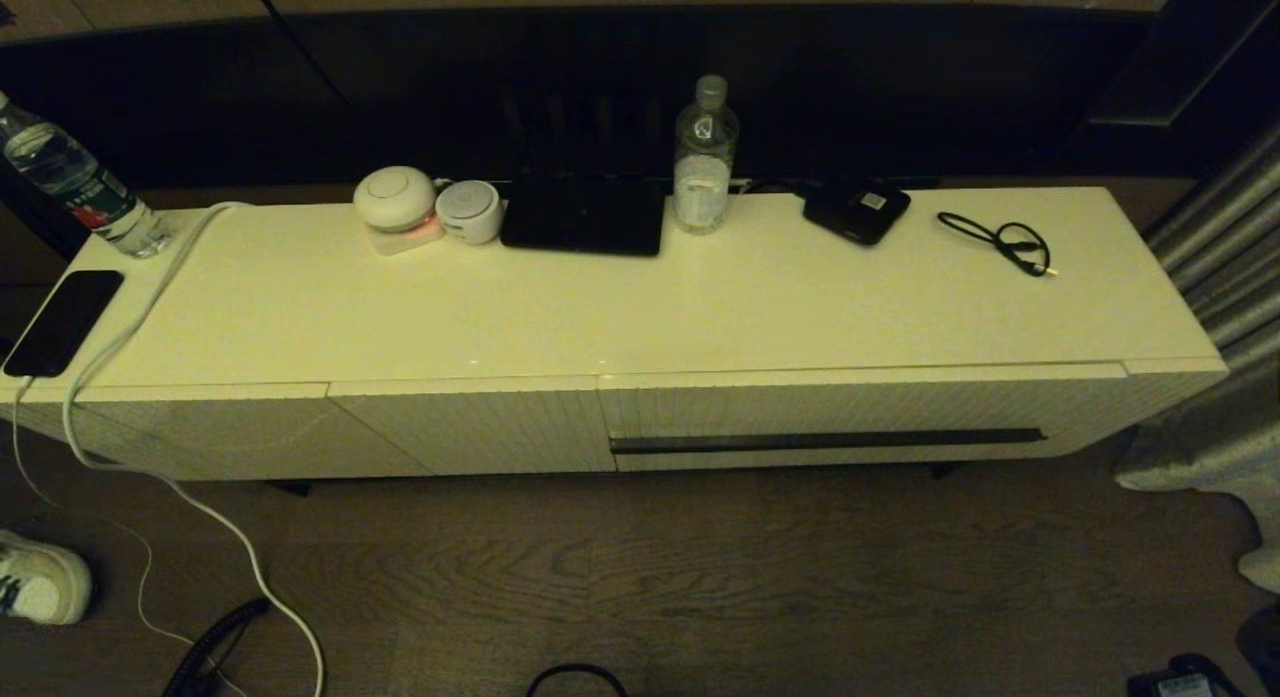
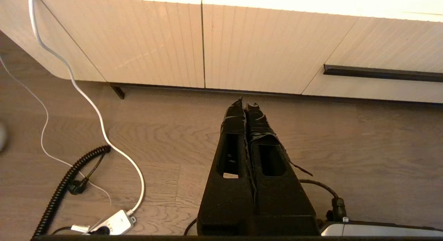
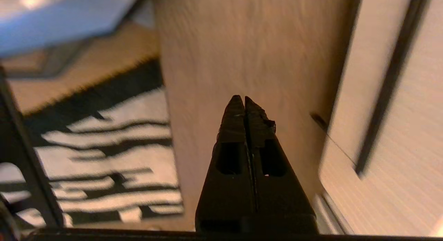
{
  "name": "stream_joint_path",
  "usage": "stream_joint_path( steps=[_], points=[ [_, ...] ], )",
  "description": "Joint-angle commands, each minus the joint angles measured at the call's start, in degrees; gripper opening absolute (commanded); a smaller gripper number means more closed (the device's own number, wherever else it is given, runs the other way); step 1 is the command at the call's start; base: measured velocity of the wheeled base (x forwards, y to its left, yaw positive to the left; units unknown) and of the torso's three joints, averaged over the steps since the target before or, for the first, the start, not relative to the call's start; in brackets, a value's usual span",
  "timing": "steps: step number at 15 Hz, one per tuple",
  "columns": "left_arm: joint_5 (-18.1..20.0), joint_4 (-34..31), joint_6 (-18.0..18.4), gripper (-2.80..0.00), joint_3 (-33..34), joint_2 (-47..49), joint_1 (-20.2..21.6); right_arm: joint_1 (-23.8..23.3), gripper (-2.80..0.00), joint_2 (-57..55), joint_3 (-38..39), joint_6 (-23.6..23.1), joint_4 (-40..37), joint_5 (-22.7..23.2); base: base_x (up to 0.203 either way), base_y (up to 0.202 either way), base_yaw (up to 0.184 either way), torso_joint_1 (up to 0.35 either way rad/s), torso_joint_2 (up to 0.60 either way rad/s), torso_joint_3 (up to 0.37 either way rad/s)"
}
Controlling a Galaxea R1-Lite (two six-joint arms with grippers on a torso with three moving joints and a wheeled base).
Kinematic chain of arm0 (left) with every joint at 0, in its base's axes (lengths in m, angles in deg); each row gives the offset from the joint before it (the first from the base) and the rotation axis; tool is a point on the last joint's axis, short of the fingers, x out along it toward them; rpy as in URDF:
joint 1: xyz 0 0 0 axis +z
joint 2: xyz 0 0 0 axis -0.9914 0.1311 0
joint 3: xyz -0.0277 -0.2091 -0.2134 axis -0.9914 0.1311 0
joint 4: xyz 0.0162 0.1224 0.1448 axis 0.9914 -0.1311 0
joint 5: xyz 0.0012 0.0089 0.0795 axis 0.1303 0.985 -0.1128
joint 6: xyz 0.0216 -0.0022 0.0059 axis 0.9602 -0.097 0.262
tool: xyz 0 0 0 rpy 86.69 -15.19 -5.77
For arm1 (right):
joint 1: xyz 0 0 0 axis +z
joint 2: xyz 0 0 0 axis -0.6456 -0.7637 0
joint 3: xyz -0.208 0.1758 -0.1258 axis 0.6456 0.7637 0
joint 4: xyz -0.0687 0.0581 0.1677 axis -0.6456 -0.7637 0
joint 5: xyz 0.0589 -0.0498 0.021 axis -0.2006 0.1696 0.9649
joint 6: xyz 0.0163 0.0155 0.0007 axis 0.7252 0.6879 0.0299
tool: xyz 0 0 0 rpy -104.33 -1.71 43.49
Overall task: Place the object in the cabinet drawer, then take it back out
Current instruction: Open the drawer
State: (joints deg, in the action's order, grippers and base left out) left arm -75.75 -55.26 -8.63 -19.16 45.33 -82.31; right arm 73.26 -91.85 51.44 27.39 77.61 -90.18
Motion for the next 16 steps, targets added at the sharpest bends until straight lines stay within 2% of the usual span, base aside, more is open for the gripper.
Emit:
stream_joint_path(
  steps=[1, 4, 7, 8, 9, 13, 16],
  points=[
    [0.0, 0.0, 0.0, -2.80, 0.0, -0.1, 0.0, 0.0, -2.80, -4.1, -0.9, 1.8, 1.0, 2.2, 0.000, 0.000, 0.000, 0.000, 0.00, 0.000],
    [0.0, 0.0, 0.0, -2.80, 0.0, -0.1, 0.0, -0.8, -2.80, -10.5, -2.5, 6.3, 6.0, 4.7, 0.000, 0.000, 0.000, 0.000, 0.00, 0.000],
    [0.0, 0.0, 0.0, -2.80, 0.0, -0.1, 0.0, -2.4, -2.80, -14.8, -2.7, 7.9, 10.9, 6.1, 0.000, 0.000, 0.000, 0.000, 0.00, 0.000],
    [0.0, 0.0, 0.0, -2.80, 0.0, -0.1, 0.0, -2.1, 0.00, -15.3, -2.6, 7.7, 11.0, 6.1, 0.000, 0.000, 0.000, 0.000, 0.00, 0.000],
    [0.0, 0.0, 0.0, -2.80, 0.0, -0.1, 0.0, -2.1, 0.00, -16.0, -2.5, 7.6, 11.4, 5.8, 0.000, 0.000, 0.000, 0.000, 0.00, 0.000],
    [0.0, 0.0, 0.0, -2.80, 0.0, -0.1, 0.0, -1.7, 0.00, -19.0, -1.1, 6.7, 21.3, 5.4, 0.000, 0.000, 0.000, 0.000, 0.00, 0.000],
    [0.0, 0.0, 0.0, -2.80, 0.0, -0.1, 0.0, -0.9, 0.00, -18.0, -1.2, 6.3, 20.1, 1.6, 0.000, 0.000, 0.000, 0.000, 0.00, 0.000]
  ],
)
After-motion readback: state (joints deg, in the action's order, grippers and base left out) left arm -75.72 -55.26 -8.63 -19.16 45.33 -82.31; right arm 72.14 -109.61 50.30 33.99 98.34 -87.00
